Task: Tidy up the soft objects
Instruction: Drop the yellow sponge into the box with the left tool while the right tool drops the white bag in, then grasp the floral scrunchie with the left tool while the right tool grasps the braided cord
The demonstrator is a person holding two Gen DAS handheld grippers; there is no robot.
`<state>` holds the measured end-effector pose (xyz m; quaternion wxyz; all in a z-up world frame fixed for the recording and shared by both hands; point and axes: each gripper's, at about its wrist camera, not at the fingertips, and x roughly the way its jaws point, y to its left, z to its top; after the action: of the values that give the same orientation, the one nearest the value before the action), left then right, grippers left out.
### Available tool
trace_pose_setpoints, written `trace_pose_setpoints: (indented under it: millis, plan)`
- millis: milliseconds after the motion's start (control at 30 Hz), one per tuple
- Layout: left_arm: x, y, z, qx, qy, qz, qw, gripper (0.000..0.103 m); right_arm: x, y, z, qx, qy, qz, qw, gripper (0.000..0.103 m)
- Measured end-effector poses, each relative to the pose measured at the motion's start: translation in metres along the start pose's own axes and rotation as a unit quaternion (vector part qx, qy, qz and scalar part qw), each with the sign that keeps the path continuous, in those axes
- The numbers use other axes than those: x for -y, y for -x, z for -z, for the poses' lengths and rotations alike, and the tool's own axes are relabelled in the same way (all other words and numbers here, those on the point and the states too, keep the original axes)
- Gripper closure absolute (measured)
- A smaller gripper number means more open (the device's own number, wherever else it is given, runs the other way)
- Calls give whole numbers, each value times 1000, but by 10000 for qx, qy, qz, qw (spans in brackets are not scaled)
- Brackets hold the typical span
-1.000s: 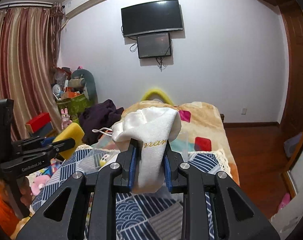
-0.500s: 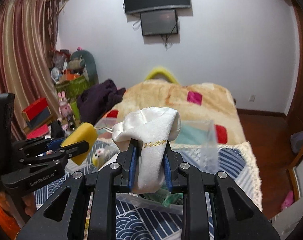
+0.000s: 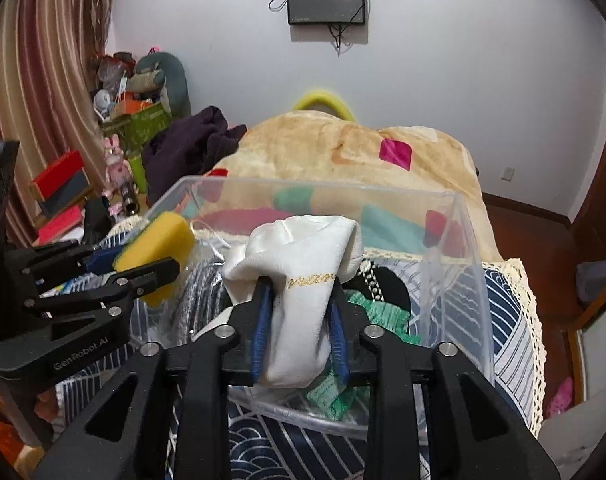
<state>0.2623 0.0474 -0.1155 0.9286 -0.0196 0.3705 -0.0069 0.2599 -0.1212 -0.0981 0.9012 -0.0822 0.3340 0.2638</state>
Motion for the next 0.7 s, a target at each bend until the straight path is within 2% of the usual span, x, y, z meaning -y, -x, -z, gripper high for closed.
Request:
trace_pose_setpoints:
  millis: [67, 267, 333, 400, 467, 500, 700]
  plan:
    - [1, 8, 1, 61, -1, 18, 10000, 56, 2, 3, 0, -11, -29, -19, 10000, 69]
    - [3, 42, 0, 378, -29, 130, 9992, 35, 5, 26, -3, 235, -33, 10, 9997, 50]
    - [5, 55, 2, 505, -50, 116, 9986, 24, 5, 41, -3, 429, -32, 32, 9991, 43]
    - [7, 68, 6, 656, -76, -3, 9978, 4, 4, 52, -2, 628, -12, 80, 9980, 35]
    - [9, 81, 12, 820, -29, -68, 9966, 2, 1, 66, 1, 839, 35, 93, 9964, 23]
    - [8, 84, 15, 821, -29, -49, 9966, 2, 0, 73, 4, 946, 28, 75, 9955, 21]
    - [5, 98, 37, 658, 12, 81, 9978, 1, -5, 91, 23, 1087, -45, -82, 9940, 19]
